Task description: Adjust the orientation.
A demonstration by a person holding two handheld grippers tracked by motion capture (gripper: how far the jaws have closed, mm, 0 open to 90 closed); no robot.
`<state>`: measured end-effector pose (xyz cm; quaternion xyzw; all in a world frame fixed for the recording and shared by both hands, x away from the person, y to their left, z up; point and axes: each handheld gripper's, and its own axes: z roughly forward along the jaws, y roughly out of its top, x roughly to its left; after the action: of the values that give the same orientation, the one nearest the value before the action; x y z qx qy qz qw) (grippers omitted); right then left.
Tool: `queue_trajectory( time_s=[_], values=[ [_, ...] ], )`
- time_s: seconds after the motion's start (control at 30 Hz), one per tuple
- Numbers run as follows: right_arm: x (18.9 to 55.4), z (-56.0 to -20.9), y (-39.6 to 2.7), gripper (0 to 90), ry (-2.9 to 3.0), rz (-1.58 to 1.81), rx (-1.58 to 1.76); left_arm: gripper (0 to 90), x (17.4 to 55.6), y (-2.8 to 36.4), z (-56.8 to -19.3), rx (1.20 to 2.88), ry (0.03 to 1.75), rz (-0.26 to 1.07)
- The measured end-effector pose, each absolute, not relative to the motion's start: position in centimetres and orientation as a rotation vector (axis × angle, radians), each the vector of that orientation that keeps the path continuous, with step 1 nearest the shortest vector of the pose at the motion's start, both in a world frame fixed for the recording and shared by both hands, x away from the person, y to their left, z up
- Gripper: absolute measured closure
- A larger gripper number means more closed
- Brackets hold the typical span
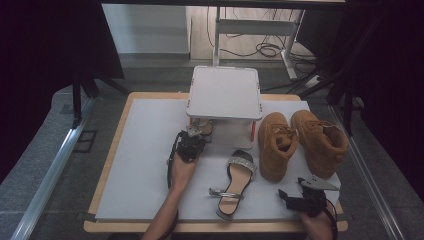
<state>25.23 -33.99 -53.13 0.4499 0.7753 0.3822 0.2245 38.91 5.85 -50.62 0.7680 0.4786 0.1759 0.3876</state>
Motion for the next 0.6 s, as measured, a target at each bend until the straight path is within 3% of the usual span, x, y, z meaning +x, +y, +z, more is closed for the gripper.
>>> queue_trajectory(
  time_s=[0.3,0.6],
  values=[
    [25.2,-53.1,-34.0,9.8,2.139,1.054,1.241,72.3,38.0,6.8,-50.6,1.967,1.213,0.422],
    [25.2,-53.1,-34.0,9.8,2.139,1.054,1.241,52.7,36.7,7.5,-50.3,1.984,1.190,0.411]
  ],
)
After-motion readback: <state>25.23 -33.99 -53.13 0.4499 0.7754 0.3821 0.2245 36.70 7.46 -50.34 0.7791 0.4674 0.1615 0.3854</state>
